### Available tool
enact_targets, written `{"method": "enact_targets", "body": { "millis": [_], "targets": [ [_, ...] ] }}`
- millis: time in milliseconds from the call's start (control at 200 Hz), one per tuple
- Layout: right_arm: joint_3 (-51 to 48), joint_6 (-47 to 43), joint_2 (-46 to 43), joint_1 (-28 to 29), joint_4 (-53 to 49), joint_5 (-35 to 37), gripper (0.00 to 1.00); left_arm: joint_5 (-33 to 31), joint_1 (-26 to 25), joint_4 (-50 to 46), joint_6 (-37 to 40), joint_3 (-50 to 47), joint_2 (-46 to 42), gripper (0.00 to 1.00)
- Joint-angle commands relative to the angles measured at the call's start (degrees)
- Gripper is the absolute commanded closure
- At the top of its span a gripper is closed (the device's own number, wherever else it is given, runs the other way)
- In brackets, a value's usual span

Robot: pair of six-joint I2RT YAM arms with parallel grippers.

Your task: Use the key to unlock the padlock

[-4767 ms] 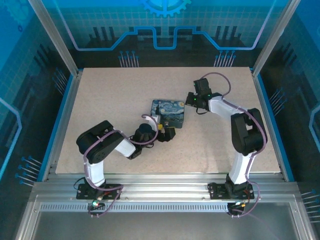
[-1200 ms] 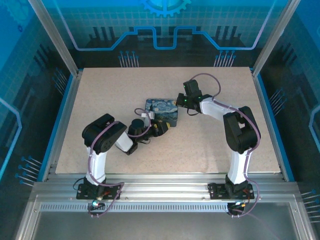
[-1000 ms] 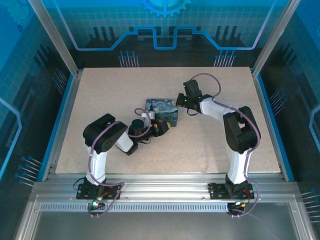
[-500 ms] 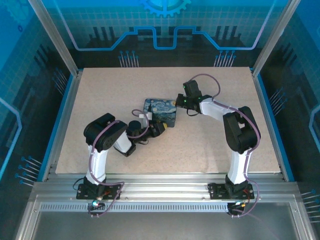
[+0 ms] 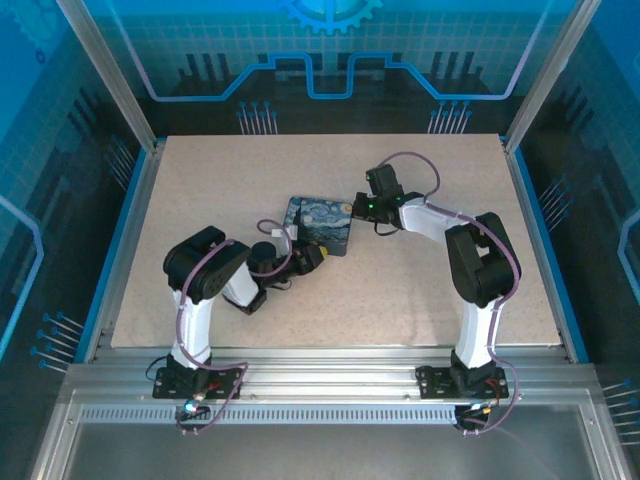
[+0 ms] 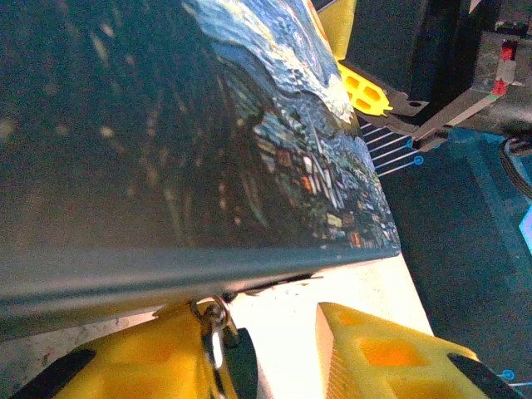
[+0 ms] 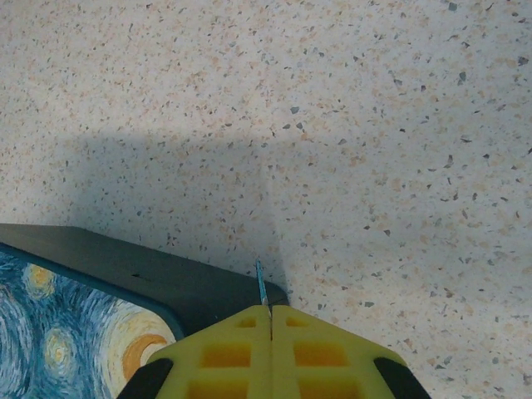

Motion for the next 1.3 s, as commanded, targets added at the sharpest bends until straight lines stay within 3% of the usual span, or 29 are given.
{"method": "enact_targets", "body": {
  "millis": [0,175,305,630,750,1041,1296],
  "targets": [
    [-0.61,0.61,-0.99,0.95,-0.73,-0.52,1.00,0.53,1.23,-7.81,-1.46,-1.88,-0.29,0.69],
    [-0.87,0.71,-1.01,0.98,-0.47,-0.64,1.00,1.06,1.75,-10.99,-1.34,-1.36,-1.01,0.75],
    [-1.07,0.62,-1.33,0.92,-0.29,-0.60,1.00,1.31,1.93,-12.94,-0.85,-1.16,-1.36,0.87],
    [-2.57,0.09,-3.32,-0.40,-0.25,-1.14,1.00,2.59,2.11,-21.92,-2.20,0.39,-5.19,0.98],
    [-4.39,-0.34,-5.22,-1.20,-0.37,-1.11,1.00,2.69,2.02,-30.29,-3.20,2.20,-9.23,1.00],
    [-10.87,-1.71,-12.05,-3.06,-0.16,-1.47,1.00,-0.60,1.03,-60.61,-0.39,11.91,-19.04,1.00],
    [-18.22,-1.67,-19.65,-3.25,2.05,-3.69,1.00,-0.98,-1.16,-66.65,-3.34,17.24,-20.34,1.00]
  ]
}}
